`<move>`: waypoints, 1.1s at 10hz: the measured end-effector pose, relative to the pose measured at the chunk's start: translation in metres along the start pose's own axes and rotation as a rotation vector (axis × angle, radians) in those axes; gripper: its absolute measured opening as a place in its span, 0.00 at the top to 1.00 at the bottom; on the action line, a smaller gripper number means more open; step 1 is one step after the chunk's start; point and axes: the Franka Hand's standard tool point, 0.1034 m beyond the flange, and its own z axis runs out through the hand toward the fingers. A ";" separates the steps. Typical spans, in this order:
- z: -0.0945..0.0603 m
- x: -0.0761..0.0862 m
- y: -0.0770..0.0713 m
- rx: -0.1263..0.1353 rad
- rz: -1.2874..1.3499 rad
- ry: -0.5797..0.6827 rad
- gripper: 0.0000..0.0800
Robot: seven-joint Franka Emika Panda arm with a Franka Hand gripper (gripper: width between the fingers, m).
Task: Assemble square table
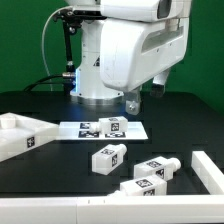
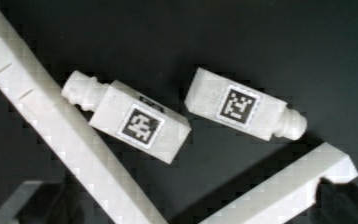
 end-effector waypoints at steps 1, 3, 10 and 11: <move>0.000 0.000 0.000 0.000 -0.001 0.000 0.19; 0.000 0.000 0.000 0.000 -0.001 0.000 0.19; 0.042 -0.036 0.010 -0.118 0.097 0.116 0.19; 0.043 -0.035 0.010 -0.117 0.095 0.115 0.19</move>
Offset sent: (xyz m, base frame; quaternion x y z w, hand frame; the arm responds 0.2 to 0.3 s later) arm 0.0000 0.0000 0.0000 0.0000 0.0000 0.0000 1.0000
